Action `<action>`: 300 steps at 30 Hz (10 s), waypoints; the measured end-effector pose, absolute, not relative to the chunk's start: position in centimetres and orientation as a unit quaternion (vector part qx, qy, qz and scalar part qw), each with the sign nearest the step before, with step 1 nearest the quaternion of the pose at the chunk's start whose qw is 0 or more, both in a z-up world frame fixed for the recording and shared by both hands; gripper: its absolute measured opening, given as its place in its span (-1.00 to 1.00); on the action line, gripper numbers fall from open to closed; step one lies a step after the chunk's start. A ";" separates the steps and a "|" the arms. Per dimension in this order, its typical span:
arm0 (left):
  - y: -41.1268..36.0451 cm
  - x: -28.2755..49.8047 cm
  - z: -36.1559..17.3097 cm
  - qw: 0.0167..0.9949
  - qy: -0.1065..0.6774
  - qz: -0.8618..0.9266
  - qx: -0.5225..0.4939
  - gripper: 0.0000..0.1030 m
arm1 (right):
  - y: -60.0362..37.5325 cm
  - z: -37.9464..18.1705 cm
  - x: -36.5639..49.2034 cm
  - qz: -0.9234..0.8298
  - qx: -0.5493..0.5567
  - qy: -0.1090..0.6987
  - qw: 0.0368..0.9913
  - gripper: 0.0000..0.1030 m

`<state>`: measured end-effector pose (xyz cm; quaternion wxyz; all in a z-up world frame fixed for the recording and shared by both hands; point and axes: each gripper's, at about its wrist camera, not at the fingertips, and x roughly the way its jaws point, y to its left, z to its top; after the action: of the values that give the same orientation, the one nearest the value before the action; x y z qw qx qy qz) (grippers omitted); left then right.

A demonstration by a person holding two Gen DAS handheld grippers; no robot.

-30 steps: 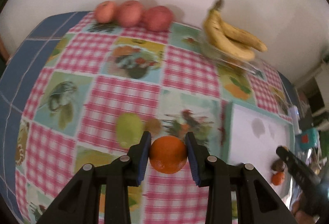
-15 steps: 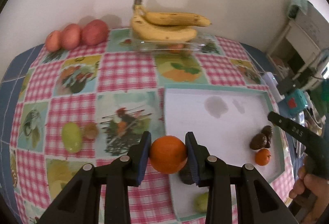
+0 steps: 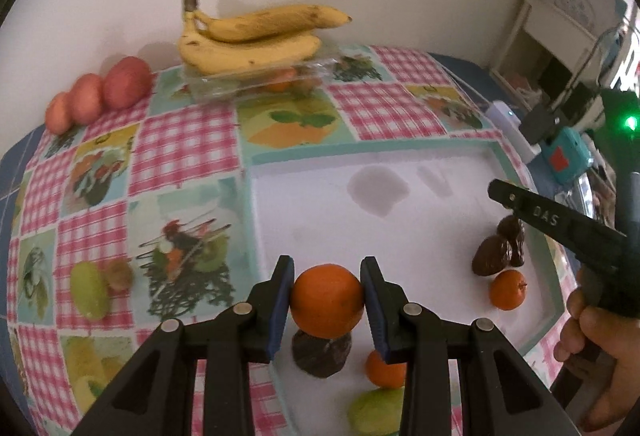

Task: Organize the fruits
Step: 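Carry the orange and potato into the tray and open both grippers, then move both open tools back toward the green pear and remaining fruits, then grasp the green pear with the left gripper while the right grasps a small brown fruit, then carry the green pear and brown fruit over the white tray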

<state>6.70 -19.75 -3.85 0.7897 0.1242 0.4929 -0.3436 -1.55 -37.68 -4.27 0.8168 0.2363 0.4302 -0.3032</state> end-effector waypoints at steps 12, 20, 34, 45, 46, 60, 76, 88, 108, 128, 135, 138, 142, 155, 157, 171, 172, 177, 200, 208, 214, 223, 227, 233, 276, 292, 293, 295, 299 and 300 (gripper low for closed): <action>-21.3 6.8 -6.6 0.781 0.507 -0.341 0.127 -0.29 | -38.6 -7.2 -1.2 -0.311 0.199 0.445 0.816 -0.49; -20.9 7.5 -7.0 0.783 0.513 -0.334 0.112 -0.28 | -38.7 -8.3 -0.7 -0.310 0.185 0.457 0.813 -0.49; -20.1 8.9 -8.2 0.779 0.536 -0.313 0.090 -0.28 | -38.0 -8.5 -0.2 -0.316 0.145 0.470 0.812 -0.49; -20.1 9.2 -8.1 0.776 0.539 -0.315 0.091 -0.25 | -38.0 -8.5 -0.1 -0.316 0.142 0.471 0.811 -0.48; -20.1 9.2 -8.1 0.776 0.538 -0.315 0.093 -0.24 | -37.9 -8.5 -0.1 -0.317 0.143 0.471 0.811 -0.49; -20.1 8.7 -4.3 0.790 0.514 -0.323 0.085 0.48 | -37.5 -5.3 0.2 -0.313 0.136 0.450 0.825 0.25; -14.2 11.1 -1.4 0.840 0.502 -0.194 0.066 1.00 | -36.8 -2.8 -0.3 -0.313 0.122 0.418 0.844 0.85; -5.0 15.1 -0.7 0.850 0.512 -0.105 0.064 1.00 | -33.6 -4.4 0.9 -0.263 0.116 0.464 0.838 0.85; 3.7 17.8 1.1 0.859 0.508 -0.048 0.022 1.00 | -26.0 -2.0 3.7 -0.199 0.083 0.458 0.862 0.85; 7.9 19.9 -1.9 0.833 0.551 -0.032 -0.021 1.00 | -16.7 -2.7 9.2 -0.130 0.063 0.485 0.862 0.85; 8.5 20.4 -2.4 0.830 0.556 -0.027 -0.039 1.00 | -14.4 -3.2 11.5 -0.118 0.069 0.507 0.851 0.85; 8.5 20.7 -2.6 0.828 0.558 -0.028 -0.048 1.00 | -14.4 -3.3 12.3 -0.111 0.094 0.513 0.846 0.85; 8.6 21.4 -3.1 0.820 0.567 -0.027 -0.075 1.00 | -14.5 -3.3 13.5 -0.113 0.094 0.520 0.841 0.85; 7.2 22.4 -5.2 0.795 0.593 -0.037 -0.120 0.98 | -17.2 -4.0 15.5 -0.130 0.142 0.542 0.818 0.85; 6.7 22.3 -5.7 0.792 0.599 -0.039 -0.116 0.95 | -17.5 -3.8 15.4 -0.131 0.144 0.538 0.820 0.85; 0.4 21.0 -8.2 0.762 0.628 -0.128 -0.092 0.51 | -20.2 -2.2 13.9 -0.153 0.162 0.520 0.825 0.85; 0.2 20.9 -8.3 0.760 0.630 -0.133 -0.093 0.47 | -20.3 -2.2 13.8 -0.153 0.164 0.519 0.825 0.85; -1.0 20.6 -8.9 0.745 0.641 -0.153 -0.102 0.18 | -20.7 -2.2 13.6 -0.156 0.168 0.517 0.825 0.85; 5.2 21.9 -7.5 0.774 0.613 -0.075 -0.137 -0.18 | -18.6 -3.0 14.4 -0.137 0.146 0.530 0.824 0.85; 8.7 22.1 -6.6 0.791 0.597 -0.021 -0.133 -0.18 | -13.4 -4.8 16.0 -0.070 0.113 0.548 0.826 0.85; 9.9 22.4 -6.6 0.793 0.593 -0.005 -0.142 -0.18 | -11.0 -6.4 16.8 -0.053 0.093 0.558 0.823 0.85; 9.5 22.4 -7.3 0.782 0.603 -0.010 -0.155 -0.18 | -9.8 -9.1 17.3 -0.056 0.064 0.575 0.814 0.67; 9.5 22.4 -7.3 0.783 0.601 -0.008 -0.159 -0.18 | -9.0 -9.7 17.5 -0.049 0.049 0.579 0.813 0.48; 9.6 22.4 -7.2 0.782 0.602 -0.009 -0.162 -0.18 | -8.4 -9.9 17.4 -0.046 0.030 0.574 0.817 0.03; 2.1 16.7 -2.7 0.803 0.580 -0.102 -0.094 -0.18 | -14.2 -1.1 10.1 -0.088 0.050 0.522 0.847 -0.49; -7.4 13.5 -1.3 0.803 0.566 -0.185 -0.008 -0.18 | -29.0 -1.9 4.5 -0.216 0.166 0.518 0.811 -0.49; -8.1 13.2 -1.2 0.803 0.564 -0.194 -0.003 -0.18 | -29.8 -1.9 4.1 -0.224 0.173 0.517 0.808 -0.49; -9.5 12.5 -1.2 0.802 0.560 -0.208 0.008 -0.18 | -31.4 -2.0 3.2 -0.235 0.191 0.513 0.803 -0.49; -12.3 11.4 -1.8 0.796 0.559 -0.229 0.039 -0.18 | -33.4 -2.0 1.9 -0.254 0.210 0.507 0.797 -0.49; -13.0 11.2 -2.0 0.793 0.560 -0.237 0.042 -0.18 | -33.8 -2.0 1.6 -0.260 0.212 0.505 0.795 -0.49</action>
<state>11.18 -12.97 -2.05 0.7932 0.0423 0.5595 -0.2367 1.60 -33.78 -2.01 0.7953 0.2124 0.5048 -0.2598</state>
